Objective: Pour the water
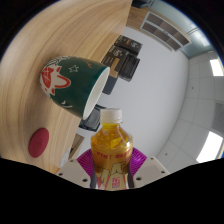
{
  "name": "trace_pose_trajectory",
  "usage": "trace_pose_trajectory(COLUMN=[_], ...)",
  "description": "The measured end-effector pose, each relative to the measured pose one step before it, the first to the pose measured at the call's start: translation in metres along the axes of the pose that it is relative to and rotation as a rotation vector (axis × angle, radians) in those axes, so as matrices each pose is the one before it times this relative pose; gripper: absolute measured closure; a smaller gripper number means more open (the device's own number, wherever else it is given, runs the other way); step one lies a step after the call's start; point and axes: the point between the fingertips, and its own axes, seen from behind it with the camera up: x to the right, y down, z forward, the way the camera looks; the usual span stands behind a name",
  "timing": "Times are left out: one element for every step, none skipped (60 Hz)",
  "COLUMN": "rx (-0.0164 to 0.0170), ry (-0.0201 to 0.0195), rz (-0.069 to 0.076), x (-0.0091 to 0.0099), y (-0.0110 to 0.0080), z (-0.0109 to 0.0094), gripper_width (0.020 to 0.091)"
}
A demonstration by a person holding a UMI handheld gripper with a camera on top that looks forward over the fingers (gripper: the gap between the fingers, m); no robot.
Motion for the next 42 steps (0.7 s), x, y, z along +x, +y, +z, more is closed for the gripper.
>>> trace_pose_trajectory(rx=[0.00532, -0.00468, -0.00409, -0.00650, -0.00543, -0.00589, -0.00870, -0.00890, -0.00538, 0.00217, -0.00487, -0.00736, -0.01019, -0.00912, -0.00828, 0.00482, -0.00851, 0.00147, -0.00666, -0.00952, -0.01052, -0.00791, 0.00460, -0.00421, -0.00968, -0.02183, -0.02096, -0.02041, 0.00307, -0.01542, -0.02744, 0.00044, -0.00713, -0.00720, 0.00443, -0.02159, -0.01048, 0.00740, -0.00096, 0.00053, 0.00209, 0.00291], ry=[-0.00525, -0.00017, 0.00031, -0.00066, 0.00716, 0.00088, 0.00126, 0.00052, 0.00088, -0.00987, -0.00269, -0.00362, -0.00455, -0.00459, -0.00779, 0.01580, -0.02370, -0.00343, -0.00662, -0.00719, -0.01040, -0.01234, -0.01247, -0.01765, -0.01931, -0.02233, -0.02093, -0.01709, -0.00101, -0.01400, -0.02401, -0.00541, -0.01128, -0.00954, 0.00101, -0.01238, -0.00460, -0.00091, -0.00746, -0.00798, -0.00703, -0.00430], rz=[0.0097, 0.0233, 0.0281, 0.0333, 0.0401, 0.0375, 0.0424, 0.0492, 0.0559, 0.0363, 0.0672, 0.0692, 0.0703, 0.0703, 0.0694, 0.1019, 0.0404, 0.0760, 0.0750, 0.0745, 0.0733, 0.0766, 0.0871, 0.0841, 0.0784, 0.0712, 0.0688, 0.0659, 0.0865, 0.0608, 0.0298, 0.0674, 0.0380, 0.0308, 0.0435, -0.0045, 0.0120, 0.0252, 0.0043, -0.0002, -0.0023, -0.0042], x=[0.00059, -0.00128, 0.00162, 0.00247, -0.00068, 0.00223, 0.00199, 0.00180, 0.00252, 0.01570, 0.00195, 0.00231, 0.00173, 0.00179, 0.00120, -0.01404, 0.01387, -0.00117, 0.00015, 0.00009, -0.00139, -0.00201, -0.00468, -0.00472, -0.00194, -0.00227, -0.00194, -0.00171, -0.00602, -0.00168, 0.00395, -0.00181, 0.00045, 0.00029, -0.00352, 0.00299, 0.00230, -0.00138, -0.00041, -0.00007, -0.00059, -0.00011], y=[0.00898, -0.00067, -0.00146, -0.00219, 0.00348, 0.00238, 0.00309, 0.00232, 0.00220, 0.00319, 0.00240, 0.00366, 0.00374, 0.00359, 0.00311, 0.00910, -0.00515, 0.00196, 0.00298, 0.00452, 0.00427, 0.00388, 0.00702, 0.00536, 0.00483, 0.00495, 0.00804, 0.00913, 0.02005, 0.01019, -0.00462, 0.01455, 0.00572, 0.00540, 0.01620, -0.00446, 0.00239, 0.01162, 0.00236, 0.00160, 0.00070, 0.00116], z=[-0.00584, 0.00461, 0.00437, 0.00349, -0.00332, 0.00189, 0.00181, 0.00145, 0.00127, -0.00148, 0.00063, 0.00093, 0.00105, 0.00051, -0.00052, 0.00315, -0.00289, 0.00106, 0.00000, -0.00071, -0.00046, -0.00099, 0.00139, 0.00213, -0.00015, 0.00275, 0.00235, 0.00149, -0.00175, 0.00326, 0.00425, 0.00060, 0.00137, 0.00248, 0.00324, 0.00436, 0.00103, 0.00025, 0.00148, 0.00105, 0.00076, 0.00061], gripper_width=[0.0678, 0.0676, 0.0678, 0.0677, 0.0678, 0.0678, 0.0677, 0.0676, 0.0677, 0.0677, 0.0674, 0.0677, 0.0675, 0.0675, 0.0675, 0.0675, 0.0671, 0.0673, 0.0672, 0.0674, 0.0673, 0.0673, 0.0673, 0.0673, 0.0669, 0.0670, 0.0670, 0.0671, 0.0671, 0.0670, 0.0670, 0.0670, 0.0670, 0.0670, 0.0670, 0.0670, 0.0670, 0.0670, 0.0671, 0.0670, 0.0669, 0.0665])
